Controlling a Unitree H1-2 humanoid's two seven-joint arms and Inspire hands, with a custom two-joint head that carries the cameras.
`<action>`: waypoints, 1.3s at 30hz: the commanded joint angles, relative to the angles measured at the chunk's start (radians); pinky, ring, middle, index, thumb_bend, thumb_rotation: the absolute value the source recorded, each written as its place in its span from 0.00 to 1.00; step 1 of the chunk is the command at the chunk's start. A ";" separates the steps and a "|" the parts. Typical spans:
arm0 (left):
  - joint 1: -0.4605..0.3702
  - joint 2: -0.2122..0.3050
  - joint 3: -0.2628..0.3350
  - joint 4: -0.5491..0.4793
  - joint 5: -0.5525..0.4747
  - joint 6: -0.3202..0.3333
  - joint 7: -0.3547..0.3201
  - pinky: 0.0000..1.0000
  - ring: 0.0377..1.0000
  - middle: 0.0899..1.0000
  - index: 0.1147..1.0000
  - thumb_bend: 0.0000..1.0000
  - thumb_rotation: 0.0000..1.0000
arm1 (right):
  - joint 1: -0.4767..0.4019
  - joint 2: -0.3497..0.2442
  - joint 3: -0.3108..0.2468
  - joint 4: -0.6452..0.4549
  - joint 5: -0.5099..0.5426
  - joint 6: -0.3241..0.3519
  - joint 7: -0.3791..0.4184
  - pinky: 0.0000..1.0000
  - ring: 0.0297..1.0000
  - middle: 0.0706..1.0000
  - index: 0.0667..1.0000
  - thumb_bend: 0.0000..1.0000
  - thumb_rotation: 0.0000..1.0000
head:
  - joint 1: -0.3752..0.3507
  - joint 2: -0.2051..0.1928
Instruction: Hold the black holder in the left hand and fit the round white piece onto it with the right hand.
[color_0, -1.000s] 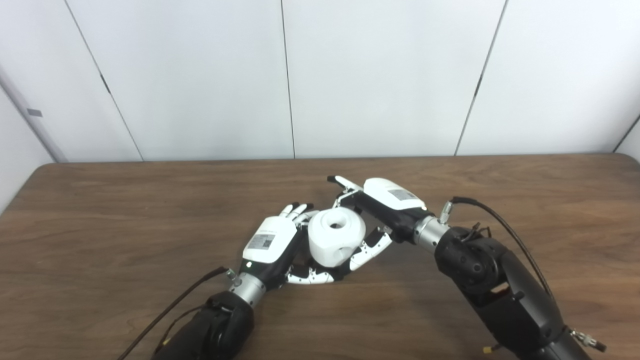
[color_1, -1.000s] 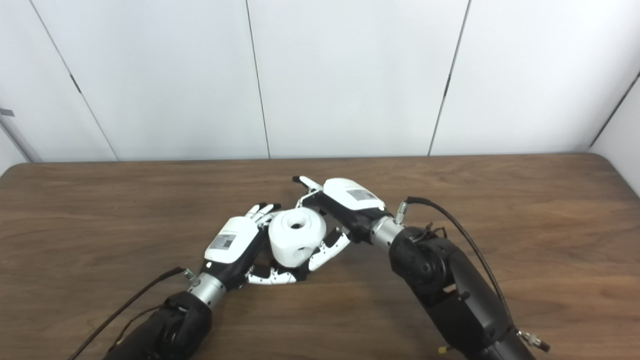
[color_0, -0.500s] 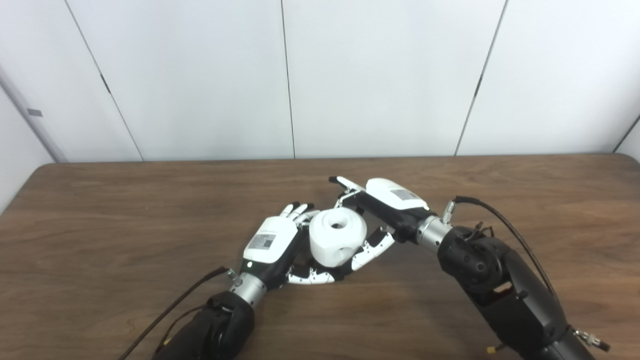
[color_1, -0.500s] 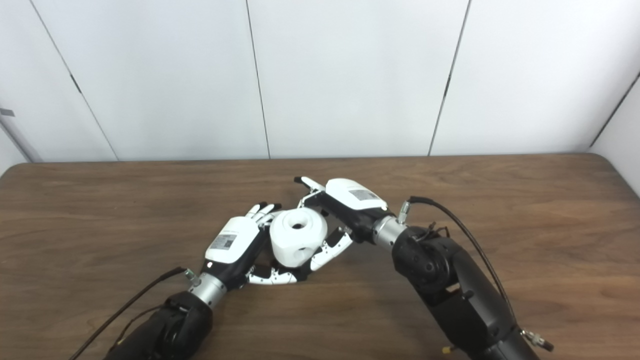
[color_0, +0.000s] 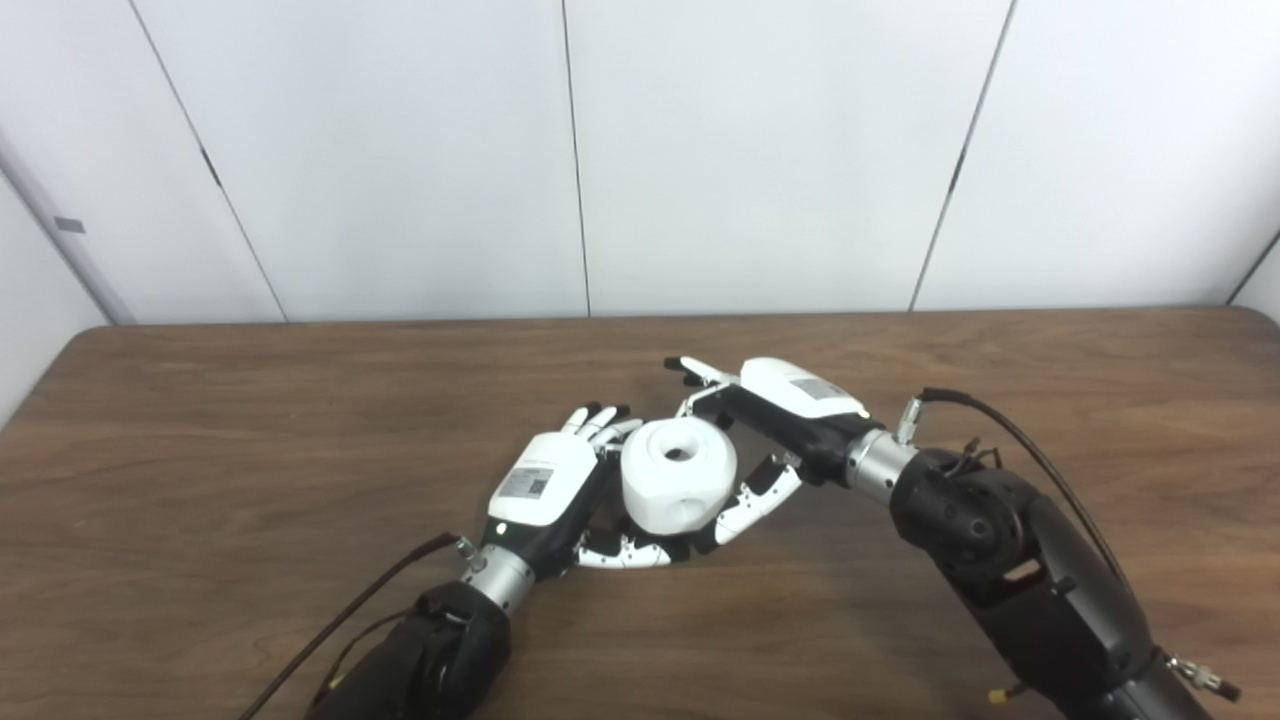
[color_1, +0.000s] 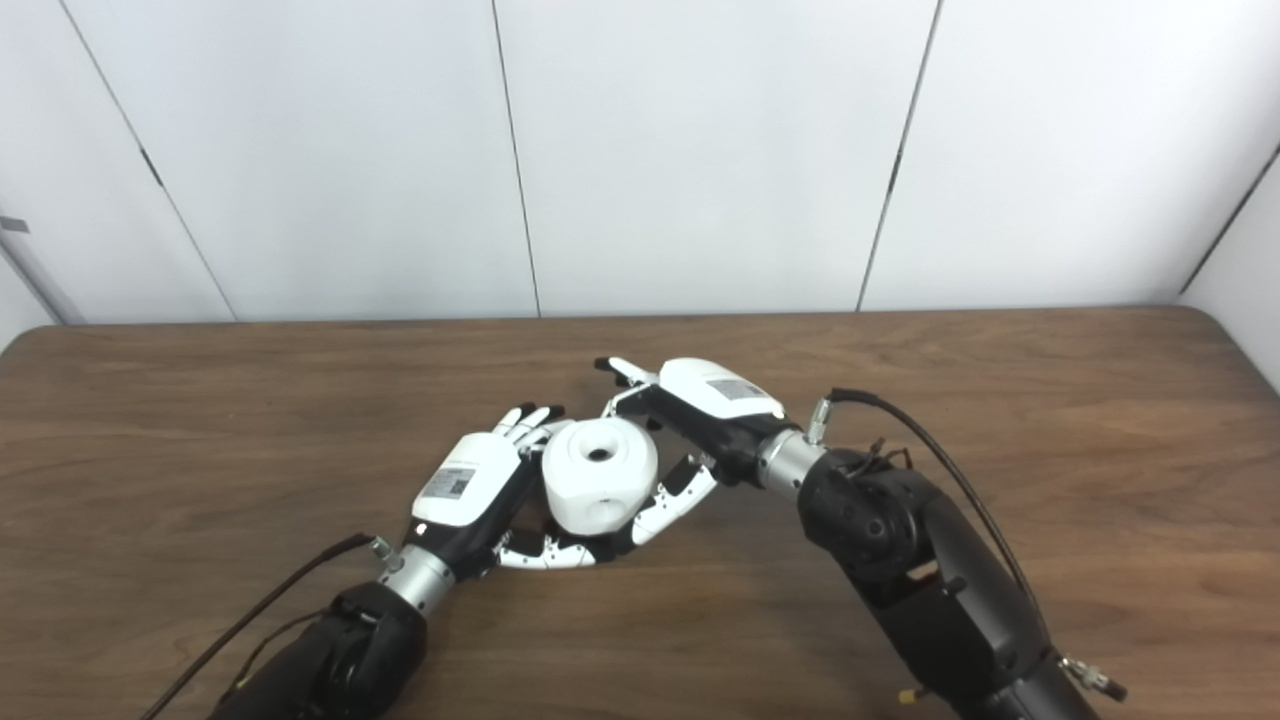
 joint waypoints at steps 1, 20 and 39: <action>0.088 -0.016 -0.102 0.089 0.063 0.014 -0.166 1.00 0.95 0.85 0.42 0.52 0.06 | -0.036 -0.028 -0.027 -0.043 0.004 0.006 0.009 0.72 0.94 1.00 1.00 1.00 0.35 | 0.001 0.001; 0.090 -0.016 -0.102 0.081 0.061 0.028 -0.179 1.00 0.95 0.86 0.42 0.52 0.06 | -0.041 -0.038 -0.064 -0.044 0.021 -0.006 0.015 0.74 0.95 1.00 1.00 1.00 0.35 | 0.007 0.006; 0.087 -0.020 -0.103 0.086 0.065 0.027 -0.174 1.00 0.95 0.86 0.42 0.52 0.06 | -0.057 -0.069 -0.079 -0.055 0.015 0.040 0.088 0.74 0.94 1.00 1.00 1.00 0.32 | 0.001 0.001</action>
